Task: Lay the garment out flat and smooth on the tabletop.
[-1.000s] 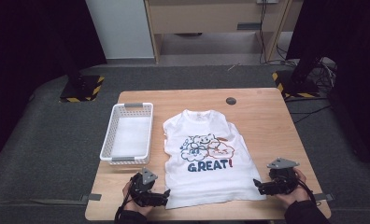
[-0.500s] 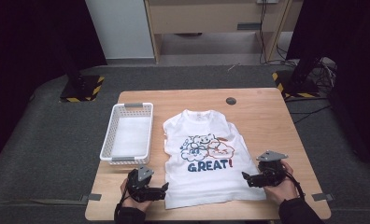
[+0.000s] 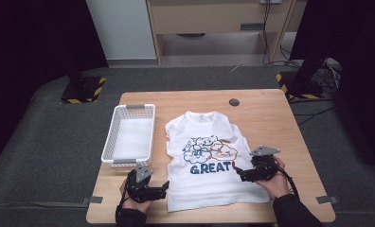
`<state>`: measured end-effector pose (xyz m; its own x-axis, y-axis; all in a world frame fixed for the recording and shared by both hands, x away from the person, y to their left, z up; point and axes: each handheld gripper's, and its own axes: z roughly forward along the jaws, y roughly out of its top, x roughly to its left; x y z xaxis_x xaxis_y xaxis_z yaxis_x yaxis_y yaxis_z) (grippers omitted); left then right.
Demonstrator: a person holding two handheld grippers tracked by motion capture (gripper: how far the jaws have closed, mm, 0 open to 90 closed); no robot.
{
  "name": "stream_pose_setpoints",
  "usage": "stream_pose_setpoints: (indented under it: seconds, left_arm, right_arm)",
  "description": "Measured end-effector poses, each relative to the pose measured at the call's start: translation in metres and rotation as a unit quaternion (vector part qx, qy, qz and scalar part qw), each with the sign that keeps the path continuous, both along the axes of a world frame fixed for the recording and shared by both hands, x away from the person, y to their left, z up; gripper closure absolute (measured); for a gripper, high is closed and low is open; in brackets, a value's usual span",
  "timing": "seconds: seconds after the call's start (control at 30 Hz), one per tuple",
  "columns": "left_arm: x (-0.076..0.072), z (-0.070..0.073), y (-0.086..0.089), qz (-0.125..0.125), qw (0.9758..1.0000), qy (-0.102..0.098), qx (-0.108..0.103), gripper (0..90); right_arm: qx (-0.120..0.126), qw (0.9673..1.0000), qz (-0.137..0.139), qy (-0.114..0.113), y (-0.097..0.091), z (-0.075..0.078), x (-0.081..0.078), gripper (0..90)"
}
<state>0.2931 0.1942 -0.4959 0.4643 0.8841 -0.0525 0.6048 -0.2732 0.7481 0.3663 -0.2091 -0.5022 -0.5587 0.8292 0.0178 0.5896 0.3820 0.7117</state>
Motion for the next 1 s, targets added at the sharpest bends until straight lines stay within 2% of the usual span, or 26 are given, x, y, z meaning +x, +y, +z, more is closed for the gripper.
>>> stream_pose_setpoints:
  seconds: [0.23,0.33,0.4,0.47,0.57,0.7,0.97,1.0]
  left_arm:
    - [0.002,-0.002,-0.001,-0.004,1.0,0.006,0.003,4.7]
    - [0.004,-0.007,-0.005,-0.013,0.9997,0.016,0.016,4.7]
    - [0.005,-0.01,-0.01,-0.023,0.9992,0.023,0.025,4.7]
    - [0.006,-0.013,-0.015,-0.033,0.9982,0.029,0.04,4.6]
    - [0.005,-0.016,-0.022,-0.048,0.9961,0.036,0.065,4.6]
    - [0.004,-0.018,-0.026,-0.059,0.9939,0.034,0.087,4.7]
    - [0.004,-0.023,-0.03,-0.066,0.9898,0.049,0.117,4.9]
    - [0.004,-0.023,-0.03,-0.066,0.9899,0.049,0.115,4.8]
  right_arm:
    - [0.003,1.0,0.003,-0.002,0.018,-0.005,0.018,5.4]
    - [-0.003,1.0,-0.003,0.001,0.025,-0.01,0.029,5.7]
    - [0.002,0.9999,-0.01,0.005,0.03,-0.013,0.036,6.2]
    - [0.007,0.9998,-0.011,0.011,0.035,-0.016,0.043,6.3]
    - [-0.002,0.9999,-0.011,0.01,0.042,-0.022,0.052,7.1]
    - [-0.009,0.9997,-0.013,0.018,0.048,-0.03,0.058,6.7]
    - [-0.015,0.9997,-0.016,0.012,0.045,-0.032,0.057,4.8]
    - [-0.015,0.9997,-0.017,0.013,0.044,-0.032,0.057,4.5]
